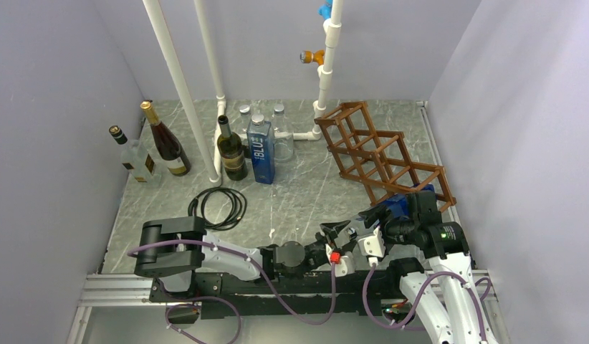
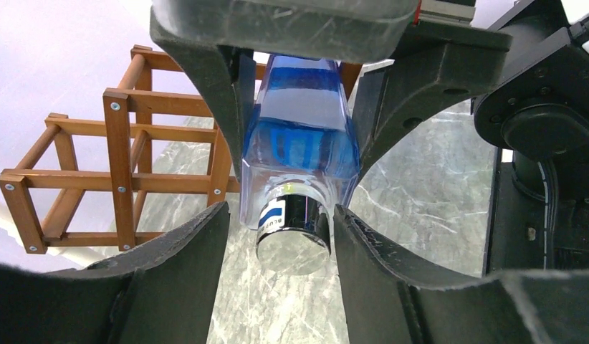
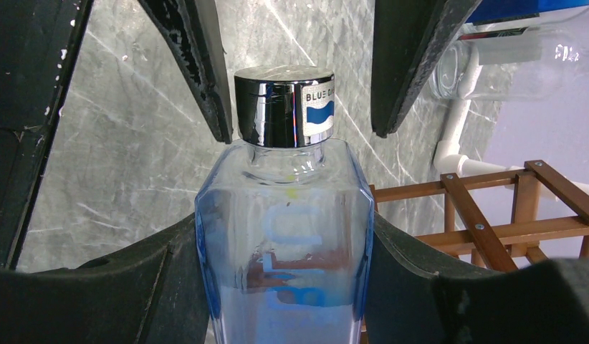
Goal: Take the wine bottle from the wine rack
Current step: Pick up the wine bottle from the wine rack.
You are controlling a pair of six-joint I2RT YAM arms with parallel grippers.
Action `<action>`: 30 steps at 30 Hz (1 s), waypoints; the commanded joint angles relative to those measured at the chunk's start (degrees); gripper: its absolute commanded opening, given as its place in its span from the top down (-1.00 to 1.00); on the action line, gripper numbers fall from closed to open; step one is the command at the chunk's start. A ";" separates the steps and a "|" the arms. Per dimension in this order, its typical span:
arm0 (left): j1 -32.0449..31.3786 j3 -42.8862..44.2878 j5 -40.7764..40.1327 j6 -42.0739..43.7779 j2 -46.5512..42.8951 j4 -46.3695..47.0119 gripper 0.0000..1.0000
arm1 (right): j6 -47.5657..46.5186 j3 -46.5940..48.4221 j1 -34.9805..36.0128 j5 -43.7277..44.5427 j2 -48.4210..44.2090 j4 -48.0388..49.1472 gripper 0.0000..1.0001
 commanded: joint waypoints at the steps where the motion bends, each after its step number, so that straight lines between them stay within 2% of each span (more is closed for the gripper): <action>1: -0.48 2.68 0.31 -0.32 1.49 2.80 -0.20 | 0.64 -0.25 0.55 -5.02 0.03 -0.39 0.39; 13: -0.39 3.38 -0.41 -0.44 2.88 2.34 -0.02 | 0.64 -0.57 0.51 -4.83 -0.23 -0.26 0.37; 15: -0.43 3.38 -0.52 -0.44 2.97 2.25 0.12 | 0.56 -0.72 0.56 -4.75 -0.23 -0.25 0.37; 19: -0.43 3.63 -0.71 -0.57 2.98 1.49 0.60 | 0.55 -0.62 0.56 -4.87 -0.23 -0.21 0.36; 23: -0.43 3.69 -1.18 -0.53 2.65 0.95 1.00 | 0.64 -0.58 0.51 -4.85 -0.14 -0.19 0.32; 30: -0.45 2.29 -2.99 -0.96 1.31 3.23 1.00 | 1.07 -1.52 0.51 -3.98 -0.49 0.14 -0.04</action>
